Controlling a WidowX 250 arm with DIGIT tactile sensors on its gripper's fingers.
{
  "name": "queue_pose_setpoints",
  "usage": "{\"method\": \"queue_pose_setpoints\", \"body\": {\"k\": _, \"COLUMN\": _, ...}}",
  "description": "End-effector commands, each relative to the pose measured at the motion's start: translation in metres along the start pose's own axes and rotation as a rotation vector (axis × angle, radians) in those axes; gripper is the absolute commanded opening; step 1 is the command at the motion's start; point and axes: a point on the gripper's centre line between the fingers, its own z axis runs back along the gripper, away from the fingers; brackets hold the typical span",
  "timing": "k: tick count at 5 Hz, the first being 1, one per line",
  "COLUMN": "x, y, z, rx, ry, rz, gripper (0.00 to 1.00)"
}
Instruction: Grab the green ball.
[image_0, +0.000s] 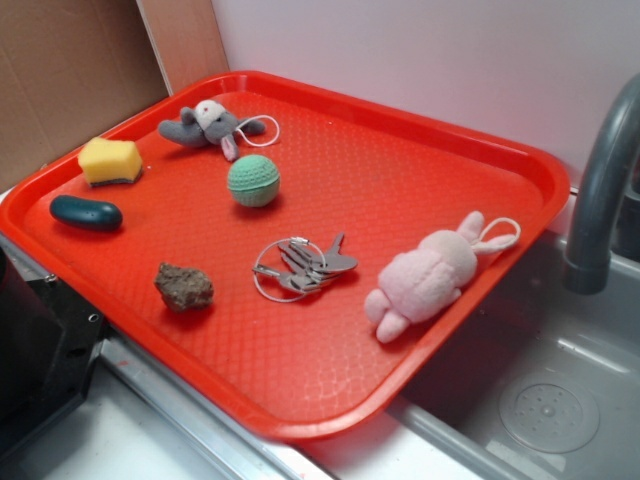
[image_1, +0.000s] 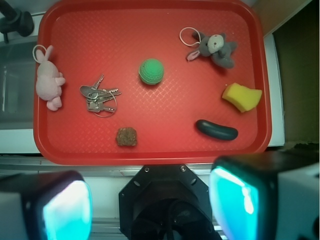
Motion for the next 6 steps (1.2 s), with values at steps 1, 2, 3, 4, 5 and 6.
{"method": "queue_pose_setpoints", "body": {"k": 1, "x": 0.0, "y": 0.0, "z": 0.0, "rx": 0.0, "ry": 0.0, "rz": 0.0, "gripper": 1.0}}
{"method": "queue_pose_setpoints", "body": {"k": 2, "x": 0.024, "y": 0.015, "z": -0.037, "rx": 0.014, "ry": -0.015, "rz": -0.036, "gripper": 1.0}}
{"method": "queue_pose_setpoints", "body": {"k": 3, "x": 0.059, "y": 0.013, "z": -0.078, "rx": -0.015, "ry": -0.072, "rz": -0.074, "gripper": 1.0}}
{"method": "queue_pose_setpoints", "body": {"k": 4, "x": 0.077, "y": 0.018, "z": -0.102, "rx": 0.011, "ry": -0.073, "rz": -0.084, "gripper": 1.0}}
{"method": "queue_pose_setpoints", "body": {"k": 5, "x": 0.092, "y": 0.019, "z": -0.122, "rx": 0.019, "ry": -0.114, "rz": -0.059, "gripper": 1.0}}
{"method": "queue_pose_setpoints", "body": {"k": 6, "x": 0.093, "y": 0.02, "z": -0.143, "rx": 0.021, "ry": -0.078, "rz": -0.06, "gripper": 1.0}}
